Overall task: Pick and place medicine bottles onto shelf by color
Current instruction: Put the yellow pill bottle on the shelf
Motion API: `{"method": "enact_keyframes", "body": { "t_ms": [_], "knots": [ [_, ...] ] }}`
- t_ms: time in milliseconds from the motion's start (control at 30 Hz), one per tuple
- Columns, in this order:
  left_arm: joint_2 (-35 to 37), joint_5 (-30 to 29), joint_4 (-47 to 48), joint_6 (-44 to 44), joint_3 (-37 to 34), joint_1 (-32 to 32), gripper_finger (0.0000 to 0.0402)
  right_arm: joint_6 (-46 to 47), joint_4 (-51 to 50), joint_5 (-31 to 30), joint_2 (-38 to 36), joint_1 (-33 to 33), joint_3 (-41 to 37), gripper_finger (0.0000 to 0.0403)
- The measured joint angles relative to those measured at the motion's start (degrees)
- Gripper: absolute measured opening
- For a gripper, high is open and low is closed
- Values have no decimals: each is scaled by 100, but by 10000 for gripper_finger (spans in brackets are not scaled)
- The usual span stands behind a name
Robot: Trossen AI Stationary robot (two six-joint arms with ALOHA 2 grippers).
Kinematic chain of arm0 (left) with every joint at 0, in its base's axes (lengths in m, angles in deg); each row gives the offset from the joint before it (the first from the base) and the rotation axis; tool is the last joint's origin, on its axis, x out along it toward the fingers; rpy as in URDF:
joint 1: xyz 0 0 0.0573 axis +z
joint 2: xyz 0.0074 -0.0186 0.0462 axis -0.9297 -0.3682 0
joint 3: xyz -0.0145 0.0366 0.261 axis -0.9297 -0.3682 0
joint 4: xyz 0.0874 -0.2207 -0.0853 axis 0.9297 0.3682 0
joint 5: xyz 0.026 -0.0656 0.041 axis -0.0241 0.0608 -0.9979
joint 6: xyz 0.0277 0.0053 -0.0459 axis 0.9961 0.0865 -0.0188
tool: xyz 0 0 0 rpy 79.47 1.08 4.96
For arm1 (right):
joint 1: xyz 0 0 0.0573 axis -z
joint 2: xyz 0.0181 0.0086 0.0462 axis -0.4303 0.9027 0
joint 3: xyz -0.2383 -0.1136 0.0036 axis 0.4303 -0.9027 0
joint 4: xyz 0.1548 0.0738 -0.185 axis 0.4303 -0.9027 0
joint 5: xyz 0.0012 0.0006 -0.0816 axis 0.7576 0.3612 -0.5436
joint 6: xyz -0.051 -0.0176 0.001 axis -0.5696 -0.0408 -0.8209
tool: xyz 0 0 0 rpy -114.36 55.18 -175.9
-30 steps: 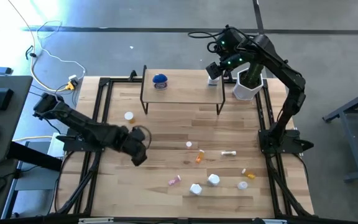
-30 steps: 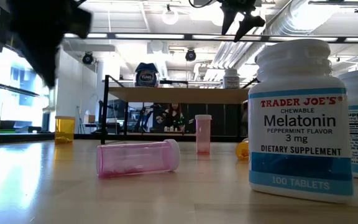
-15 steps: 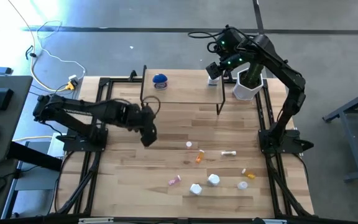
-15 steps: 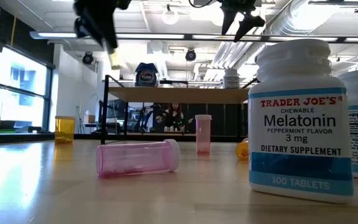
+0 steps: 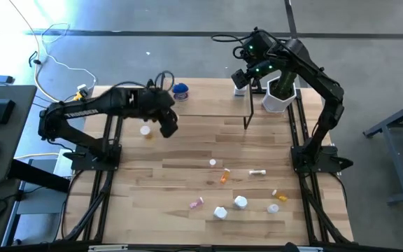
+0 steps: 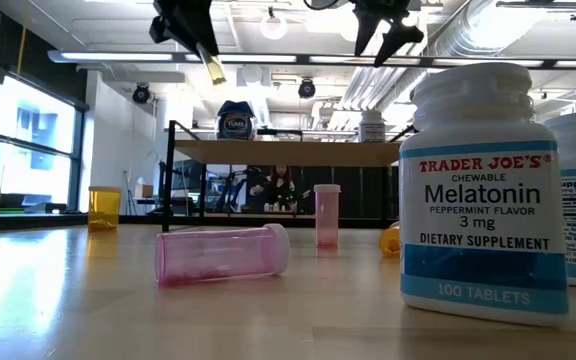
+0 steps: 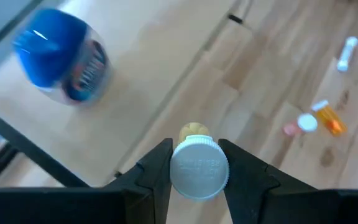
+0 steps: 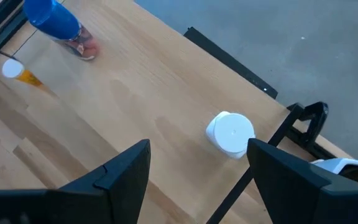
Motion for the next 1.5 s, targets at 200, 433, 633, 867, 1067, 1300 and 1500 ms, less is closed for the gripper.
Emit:
{"method": "enact_keyframes", "body": {
  "t_ms": [200, 433, 633, 867, 1067, 1300, 1500],
  "knots": [
    [-2, 226, -4, 459, 369, 621, 109, -137, 14, -255, 0, 17, 0, 259],
    [-11, 615, 139, 575, 461, 1356, 109, -256, 14, -259, 0, 17, 0, 259],
    [-263, 912, 291, 480, 463, 1631, 109, -302, 14, -259, 0, 17, 0, 259],
    [-722, 916, 488, 470, 463, 1654, 108, -459, 15, -270, 0, 17, 0, 259],
    [-1052, 892, 625, 475, 463, 1652, 108, -470, 17, -270, 0, 17, 0, 259],
    [-1296, 863, 728, 577, 463, 1652, 108, -452, 17, -267, 0, 17, 0, 259],
    [-1296, 522, 743, 775, 463, 1652, 108, -400, 17, -265, 2, 17, 0, 259]
  ]
}}
